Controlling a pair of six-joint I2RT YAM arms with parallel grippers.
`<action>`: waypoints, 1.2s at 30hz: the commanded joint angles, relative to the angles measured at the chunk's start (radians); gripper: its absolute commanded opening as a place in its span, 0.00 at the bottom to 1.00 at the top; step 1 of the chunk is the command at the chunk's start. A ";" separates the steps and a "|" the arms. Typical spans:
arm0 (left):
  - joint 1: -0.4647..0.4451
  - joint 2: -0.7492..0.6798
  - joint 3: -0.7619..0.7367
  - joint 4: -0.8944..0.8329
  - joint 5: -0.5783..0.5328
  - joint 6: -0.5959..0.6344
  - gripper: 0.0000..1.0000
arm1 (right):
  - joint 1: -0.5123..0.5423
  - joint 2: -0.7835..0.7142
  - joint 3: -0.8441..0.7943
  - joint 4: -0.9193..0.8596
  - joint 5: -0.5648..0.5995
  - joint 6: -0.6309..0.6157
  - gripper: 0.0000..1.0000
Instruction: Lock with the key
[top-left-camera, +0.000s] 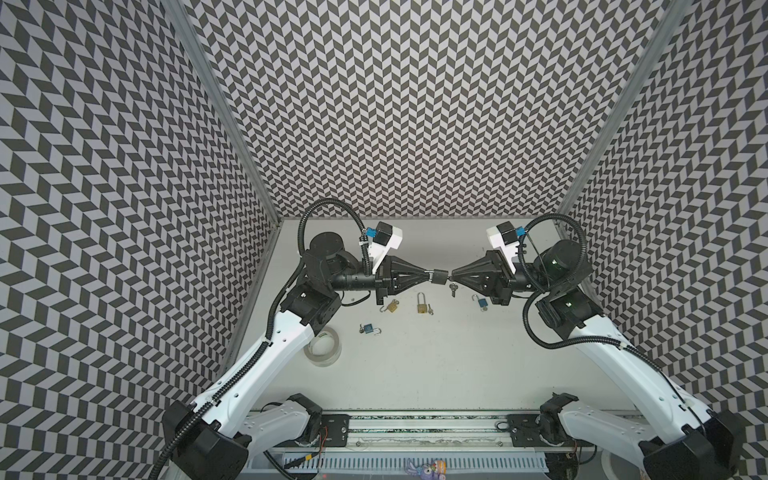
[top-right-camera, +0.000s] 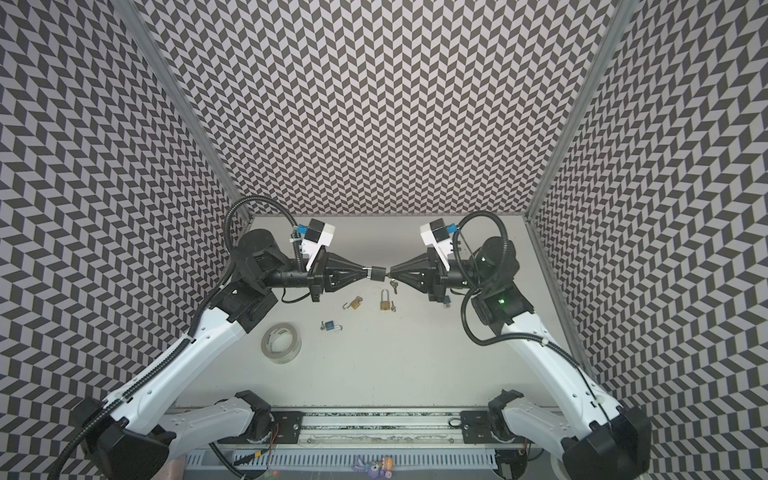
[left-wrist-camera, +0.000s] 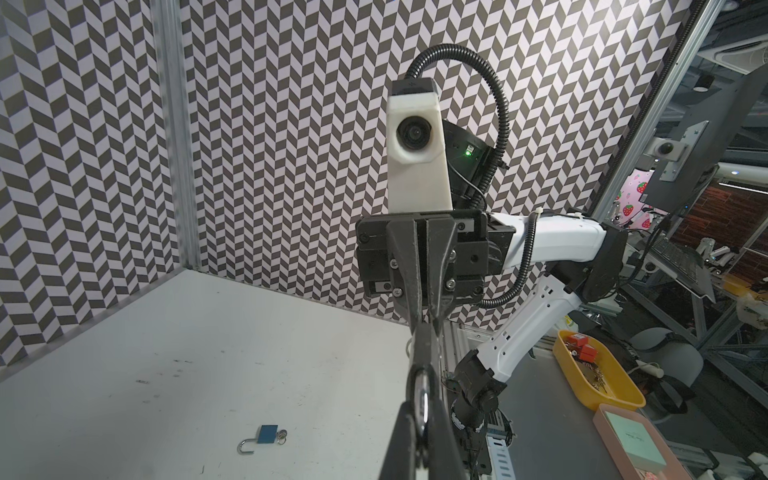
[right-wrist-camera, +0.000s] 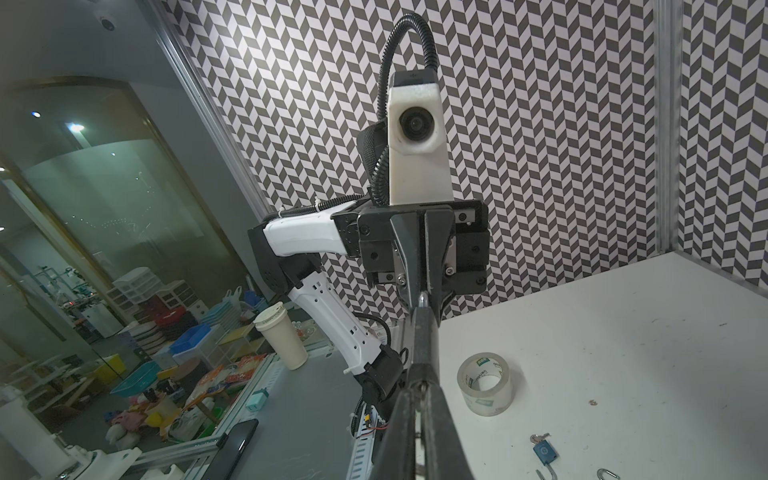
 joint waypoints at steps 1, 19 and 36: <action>-0.008 0.001 0.021 0.027 0.005 0.013 0.00 | 0.009 -0.009 0.020 0.013 -0.002 -0.011 0.03; 0.066 -0.051 0.042 -0.064 -0.025 0.054 0.00 | -0.005 -0.116 -0.014 -0.017 0.106 -0.086 0.00; 0.036 0.077 0.084 -0.275 -0.381 0.108 0.00 | -0.005 -0.213 -0.249 -0.156 0.804 -0.023 0.00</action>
